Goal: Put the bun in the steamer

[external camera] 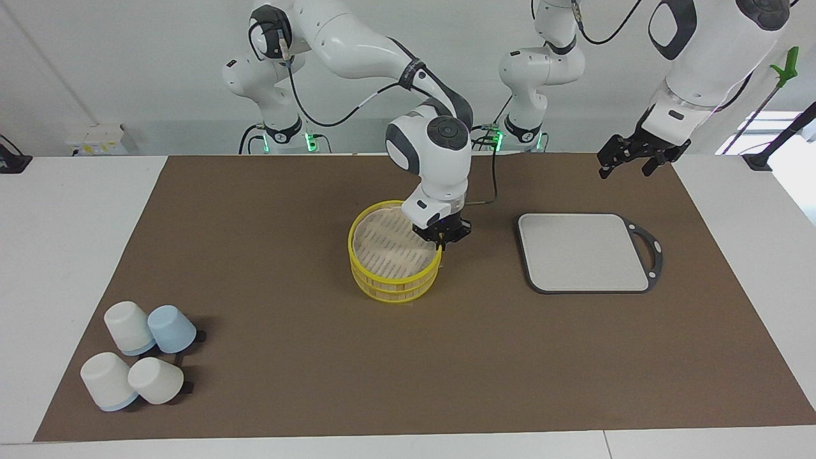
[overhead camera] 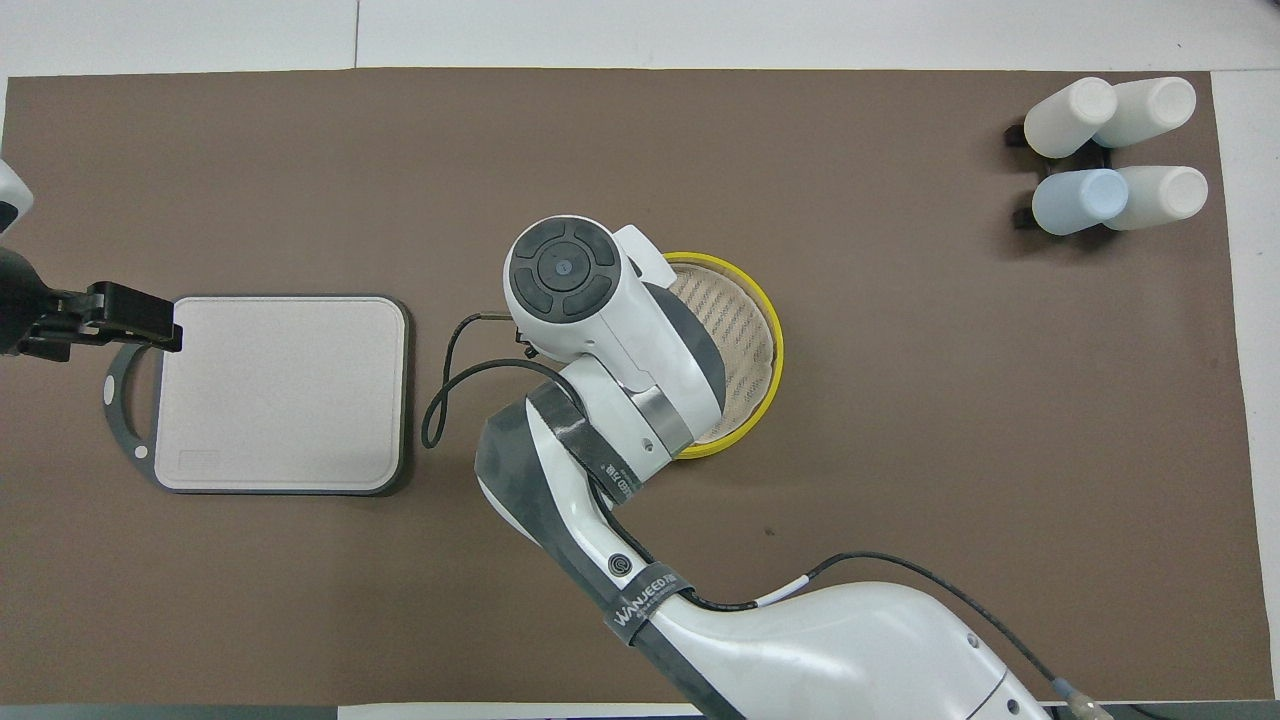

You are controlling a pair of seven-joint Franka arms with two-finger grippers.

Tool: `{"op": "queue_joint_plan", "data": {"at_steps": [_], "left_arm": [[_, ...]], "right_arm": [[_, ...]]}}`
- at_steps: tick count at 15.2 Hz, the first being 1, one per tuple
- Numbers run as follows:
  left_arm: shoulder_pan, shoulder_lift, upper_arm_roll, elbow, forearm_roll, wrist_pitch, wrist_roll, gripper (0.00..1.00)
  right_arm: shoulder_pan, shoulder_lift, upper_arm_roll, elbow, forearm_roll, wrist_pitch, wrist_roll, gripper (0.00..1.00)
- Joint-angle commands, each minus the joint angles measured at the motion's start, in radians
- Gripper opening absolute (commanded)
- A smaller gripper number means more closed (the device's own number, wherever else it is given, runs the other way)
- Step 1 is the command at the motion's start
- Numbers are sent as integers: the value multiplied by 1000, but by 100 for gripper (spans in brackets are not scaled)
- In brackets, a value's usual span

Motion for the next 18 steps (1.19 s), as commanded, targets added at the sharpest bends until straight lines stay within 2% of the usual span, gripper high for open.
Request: {"op": "queue_joint_plan", "data": {"at_steps": [1, 7, 8, 9, 10, 11, 12, 15, 18], "left_arm": [[7, -27, -8, 0, 4, -9, 5, 100], [4, -36, -9, -12, 4, -5, 8, 100], [4, -36, -9, -12, 4, -5, 8, 100], [4, -36, -9, -10, 4, -3, 8, 100], [4, -36, -9, -10, 4, -3, 7, 100], [4, -36, -9, -9, 4, -3, 8, 100], [5, -36, -9, -9, 4, -3, 11, 100], [7, -36, -9, -9, 4, -3, 14, 100], [10, -36, -9, -7, 4, -3, 16, 100]], "right_arm": [[1, -44, -1, -72, -2, 15, 16, 0], [18, -57, -1, -101, 0, 19, 67, 2], [17, -57, -1, -101, 0, 24, 67, 19], [18, -57, -1, -101, 0, 26, 70, 53], [18, -57, -1, -99, 0, 26, 74, 76], [18, -55, -1, -96, 0, 26, 81, 92], [17, -55, -1, -89, -2, 21, 85, 100], [-21, -73, -13, -60, -5, 15, 75, 100], [-152, -132, -10, -33, -6, -12, 26, 100]]}}
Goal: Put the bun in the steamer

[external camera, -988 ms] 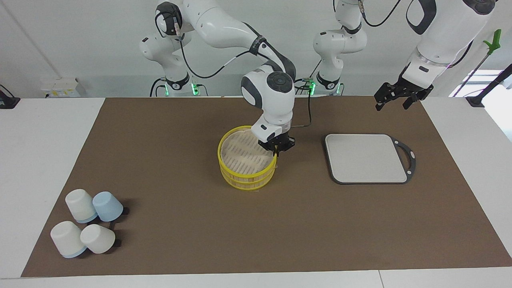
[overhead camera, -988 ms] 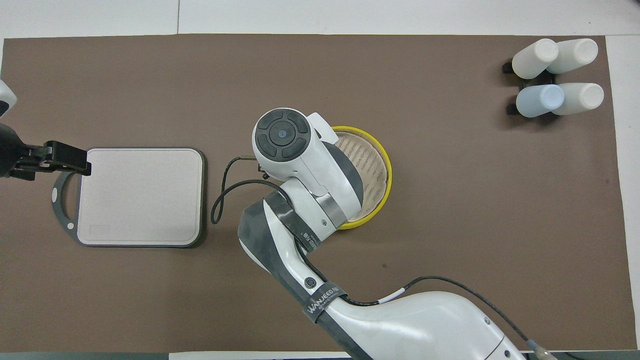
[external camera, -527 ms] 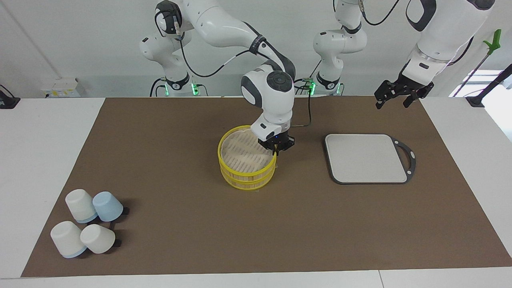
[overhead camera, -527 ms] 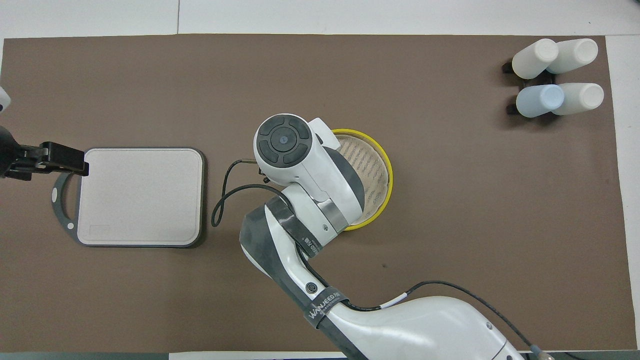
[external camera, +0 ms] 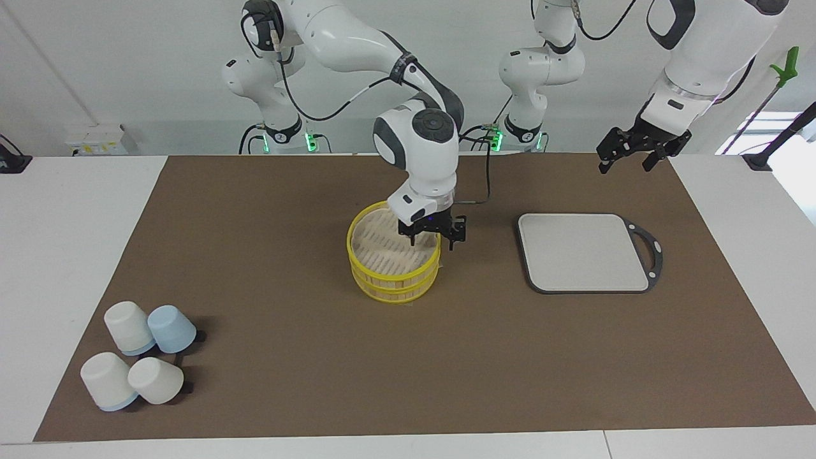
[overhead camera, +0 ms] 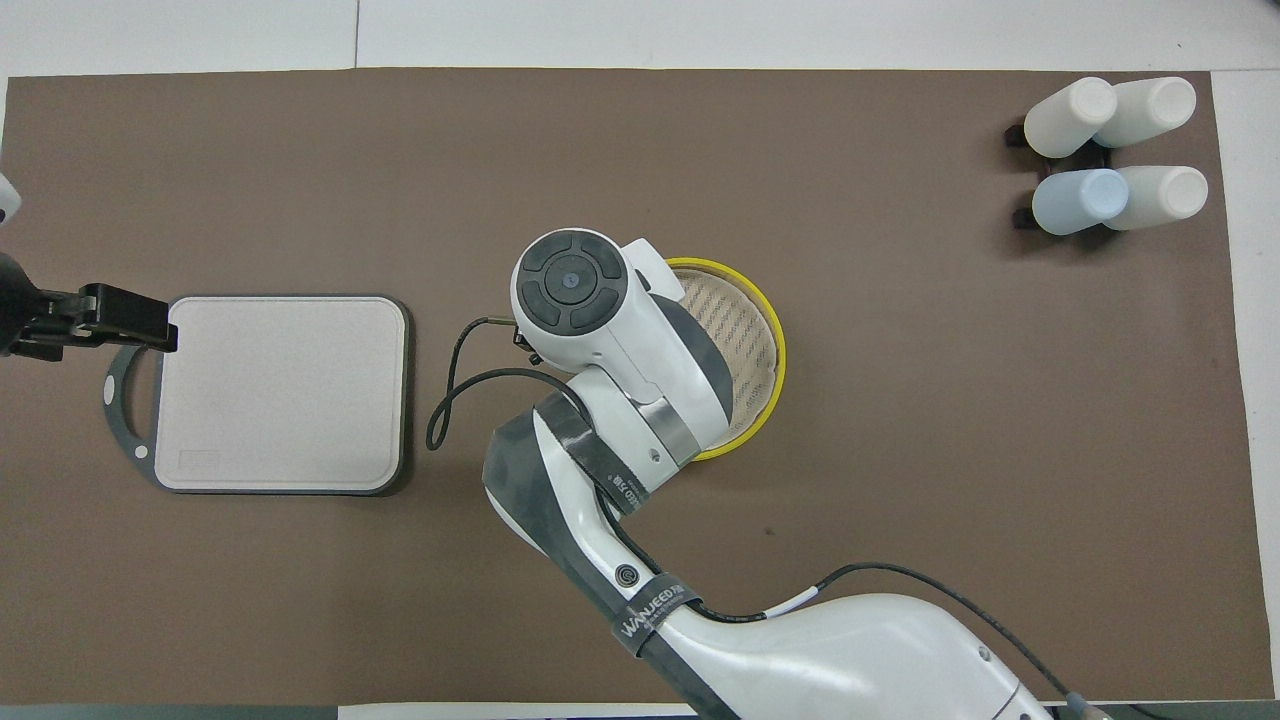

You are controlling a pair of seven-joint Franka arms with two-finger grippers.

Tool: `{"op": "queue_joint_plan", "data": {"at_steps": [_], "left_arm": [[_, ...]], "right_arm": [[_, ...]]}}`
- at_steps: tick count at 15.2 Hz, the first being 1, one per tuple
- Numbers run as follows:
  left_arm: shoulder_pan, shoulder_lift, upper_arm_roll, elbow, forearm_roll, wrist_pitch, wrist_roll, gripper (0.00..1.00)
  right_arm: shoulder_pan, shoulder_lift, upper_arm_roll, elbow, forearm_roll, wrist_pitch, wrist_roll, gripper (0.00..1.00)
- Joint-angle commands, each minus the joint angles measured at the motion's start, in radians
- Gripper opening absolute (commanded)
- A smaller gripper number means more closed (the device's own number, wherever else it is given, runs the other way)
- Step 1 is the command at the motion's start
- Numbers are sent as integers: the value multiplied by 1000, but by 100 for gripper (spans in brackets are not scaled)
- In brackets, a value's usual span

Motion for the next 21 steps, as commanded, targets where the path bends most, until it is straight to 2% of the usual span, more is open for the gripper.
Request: {"op": "queue_joint_plan", "data": {"at_steps": [1, 5, 9, 12, 16, 19, 21], "left_arm": [[8, -17, -4, -9, 4, -3, 14, 100], [7, -17, -4, -10, 4, -3, 8, 100], [7, -17, -4, -10, 4, -3, 7, 100], [7, -17, -4, -10, 4, -3, 7, 100], [7, -17, -4, -10, 4, -3, 5, 100], [5, -17, -4, -10, 4, -3, 5, 100], [5, -17, -4, -10, 4, -3, 5, 100]], "right_arm": [[-128, -82, 15, -6, -7, -68, -63, 100], [-310, -214, 13, -13, -11, -381, -350, 100], [-480, -306, 13, -59, -14, -502, -559, 100], [-542, -376, 13, -161, -16, -478, -629, 100], [-557, -488, 13, -300, -44, -441, -652, 100], [-588, -481, 13, -302, -59, -348, -708, 100], [-600, -461, 18, -291, -128, -309, -719, 100]]}}
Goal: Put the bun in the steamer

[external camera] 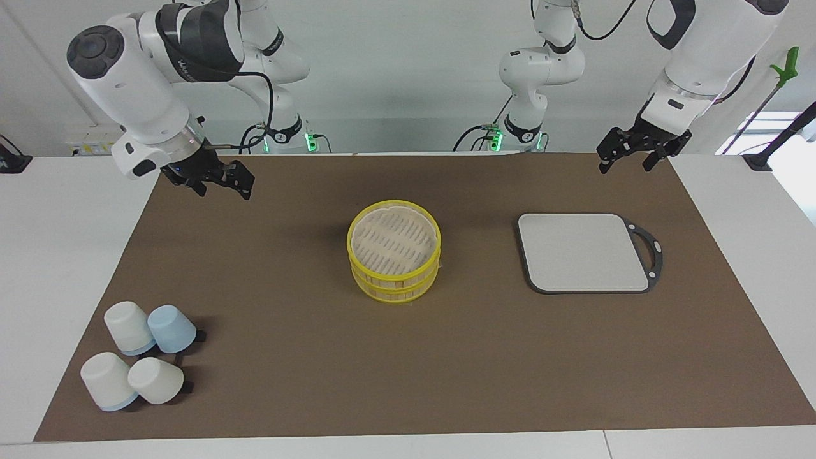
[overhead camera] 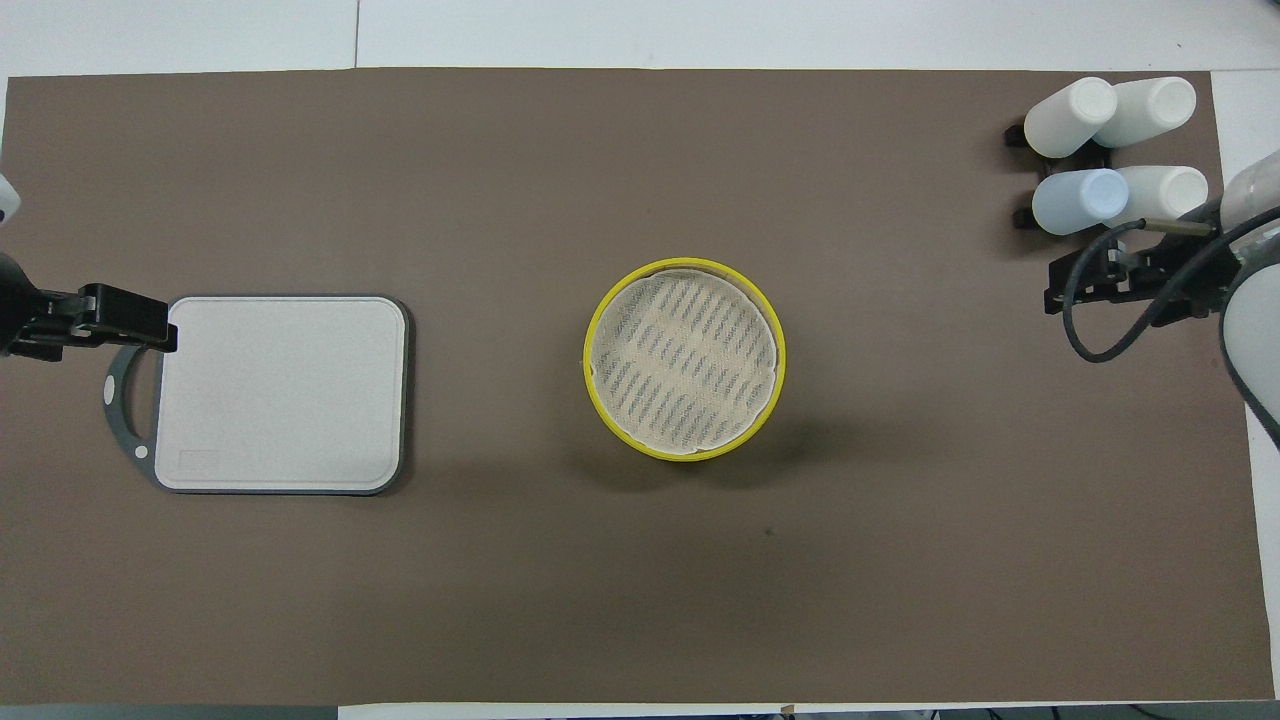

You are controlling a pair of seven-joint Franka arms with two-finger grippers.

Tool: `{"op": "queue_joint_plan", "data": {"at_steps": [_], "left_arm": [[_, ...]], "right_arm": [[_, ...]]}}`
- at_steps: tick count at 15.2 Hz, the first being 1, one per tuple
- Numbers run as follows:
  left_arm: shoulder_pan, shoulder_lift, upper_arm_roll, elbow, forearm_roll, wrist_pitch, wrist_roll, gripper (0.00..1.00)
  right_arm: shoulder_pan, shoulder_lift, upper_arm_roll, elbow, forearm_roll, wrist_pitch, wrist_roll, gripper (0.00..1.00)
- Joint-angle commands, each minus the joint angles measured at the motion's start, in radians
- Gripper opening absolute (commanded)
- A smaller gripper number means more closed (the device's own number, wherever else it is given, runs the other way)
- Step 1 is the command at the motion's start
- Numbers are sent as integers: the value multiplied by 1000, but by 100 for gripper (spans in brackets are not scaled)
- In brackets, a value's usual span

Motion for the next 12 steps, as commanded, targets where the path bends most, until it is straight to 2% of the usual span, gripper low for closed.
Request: {"op": "queue_joint_plan", "data": {"at_steps": [1, 3, 12], "left_arm": [[5, -17, -4, -10, 4, -3, 5, 100], [5, -17, -4, -10, 4, -3, 5, 100], [5, -17, -4, -4, 4, -1, 7, 100]], "right_arm": [[-47, -2, 22, -18, -56, 42, -40, 100], [-73, 1, 26, 2, -41, -3, -45, 100], [-64, 1, 37, 7, -39, 46, -43, 100]]}}
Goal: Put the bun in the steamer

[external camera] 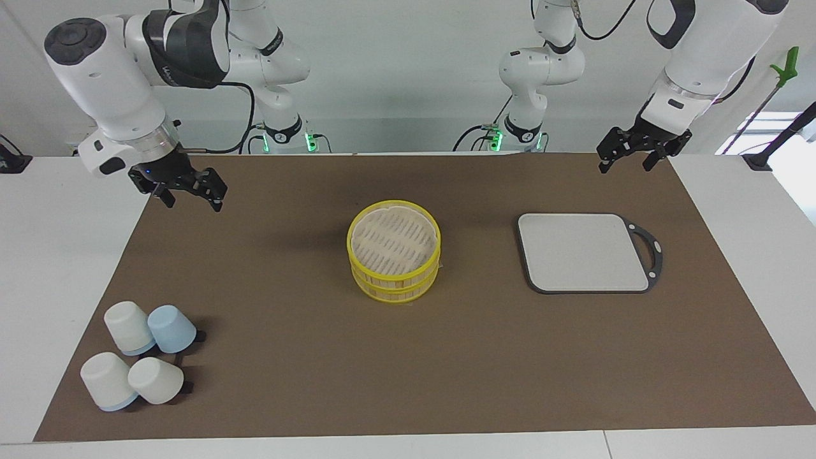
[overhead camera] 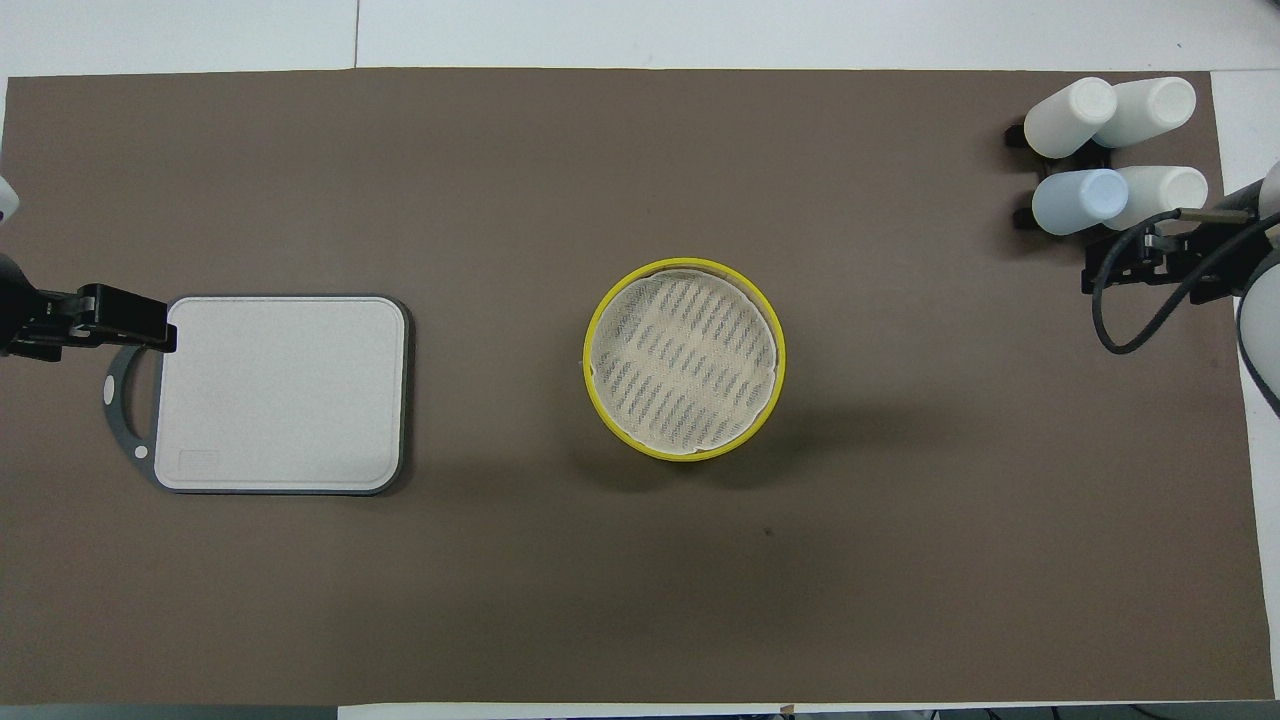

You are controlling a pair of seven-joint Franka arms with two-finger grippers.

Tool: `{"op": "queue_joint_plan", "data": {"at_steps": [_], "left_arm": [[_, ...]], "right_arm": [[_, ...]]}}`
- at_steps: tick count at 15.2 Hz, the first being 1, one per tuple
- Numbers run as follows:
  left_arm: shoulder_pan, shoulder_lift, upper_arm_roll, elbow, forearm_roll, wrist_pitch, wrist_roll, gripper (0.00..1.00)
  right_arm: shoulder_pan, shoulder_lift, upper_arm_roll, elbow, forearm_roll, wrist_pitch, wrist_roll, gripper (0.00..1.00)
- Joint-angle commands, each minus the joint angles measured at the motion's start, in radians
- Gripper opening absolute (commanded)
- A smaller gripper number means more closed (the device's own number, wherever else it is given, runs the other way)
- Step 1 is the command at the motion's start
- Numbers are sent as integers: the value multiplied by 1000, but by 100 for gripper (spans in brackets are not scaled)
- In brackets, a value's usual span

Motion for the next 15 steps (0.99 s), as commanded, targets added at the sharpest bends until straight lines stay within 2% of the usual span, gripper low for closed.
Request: {"op": "queue_joint_plan", "data": {"at_steps": [1, 5, 15], "left_arm": [[5, -16, -4, -4, 4, -3, 7, 100], [5, -16, -4, -4, 4, -3, 7, 100], [5, -14, -4, -4, 4, -3, 5, 100]], "right_arm": [[-14, -2, 11, 7, 5, 6, -13, 100], [-14, -4, 11, 40, 23, -27, -14, 100], [17, -33, -3, 27, 21, -60, -13, 100]]}}
